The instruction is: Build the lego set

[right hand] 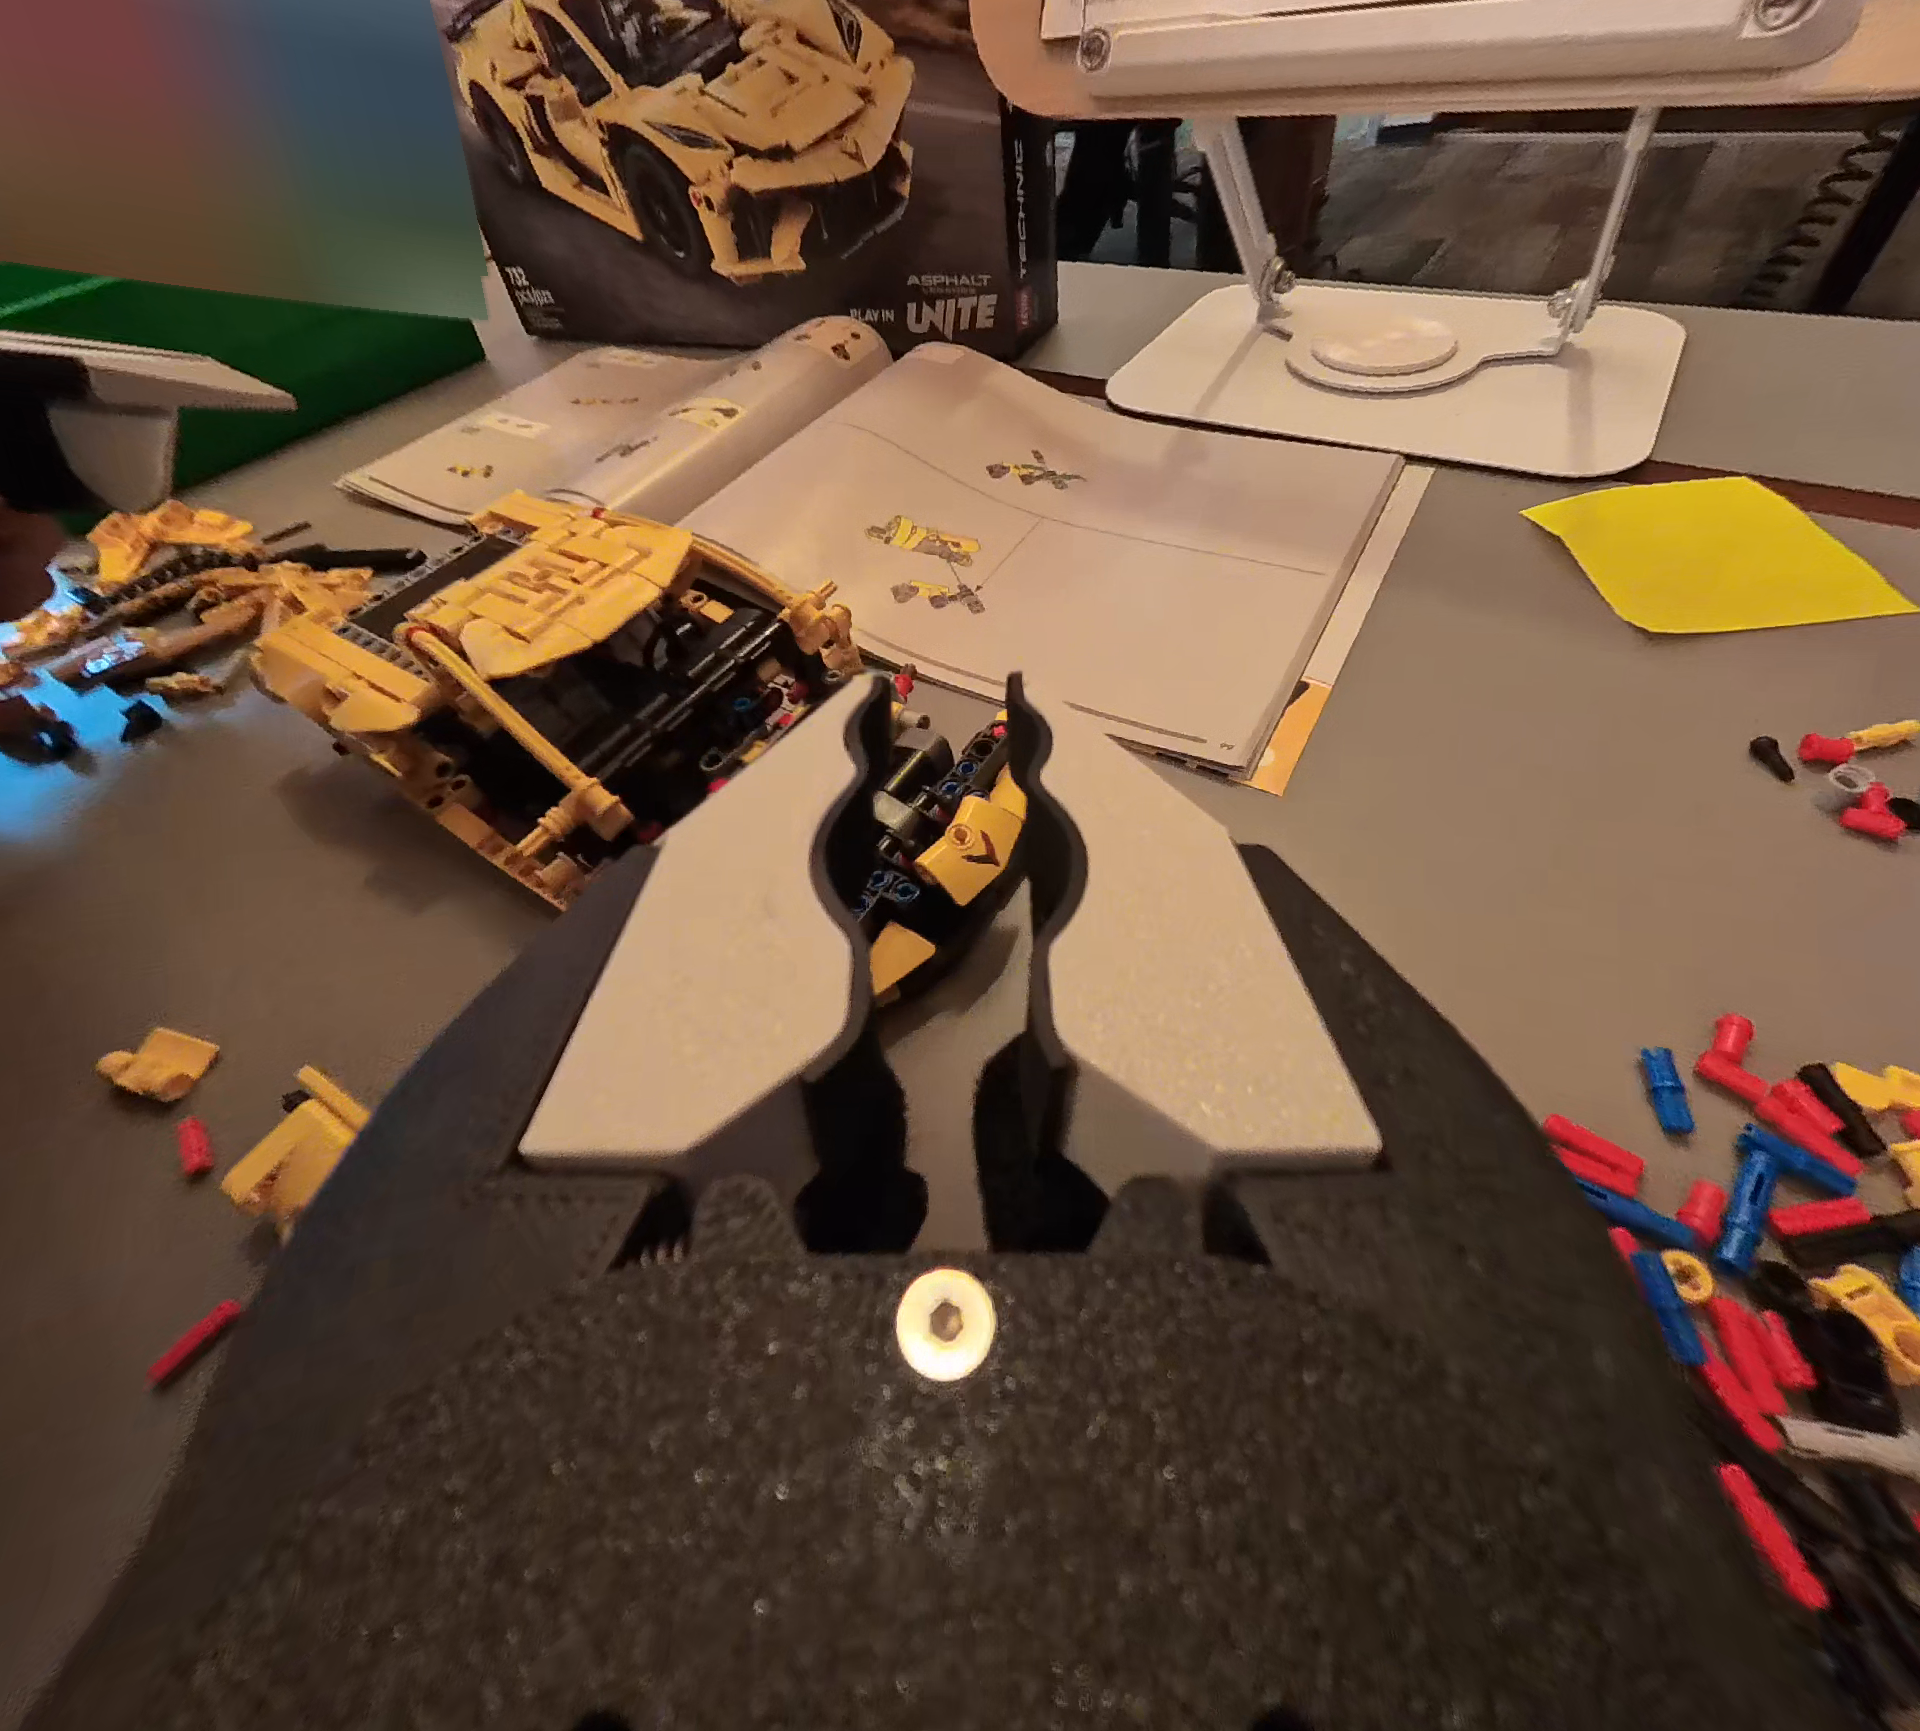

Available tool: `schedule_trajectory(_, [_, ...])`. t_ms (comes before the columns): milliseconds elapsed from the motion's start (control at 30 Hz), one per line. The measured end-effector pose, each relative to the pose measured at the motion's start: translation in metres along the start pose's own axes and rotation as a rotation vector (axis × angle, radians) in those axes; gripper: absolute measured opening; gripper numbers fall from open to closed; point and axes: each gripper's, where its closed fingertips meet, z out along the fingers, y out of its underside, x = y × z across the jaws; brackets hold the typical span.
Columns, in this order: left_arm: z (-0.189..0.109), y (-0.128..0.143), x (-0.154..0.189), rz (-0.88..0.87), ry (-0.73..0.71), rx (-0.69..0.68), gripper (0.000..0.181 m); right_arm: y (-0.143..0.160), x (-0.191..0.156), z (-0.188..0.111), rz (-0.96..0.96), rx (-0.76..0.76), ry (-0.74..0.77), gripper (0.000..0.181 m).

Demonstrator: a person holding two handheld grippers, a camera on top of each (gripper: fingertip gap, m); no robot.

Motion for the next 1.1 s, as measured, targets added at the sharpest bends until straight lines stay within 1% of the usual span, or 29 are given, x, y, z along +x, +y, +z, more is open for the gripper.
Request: schedule_trajectory(1100, [0.0008, 0.0019, 0.0026, -0.022, 0.029, -0.010, 0.026, 0.0077, -0.0010, 0.0030, 0.008, -0.040, -0.012, 0.020])
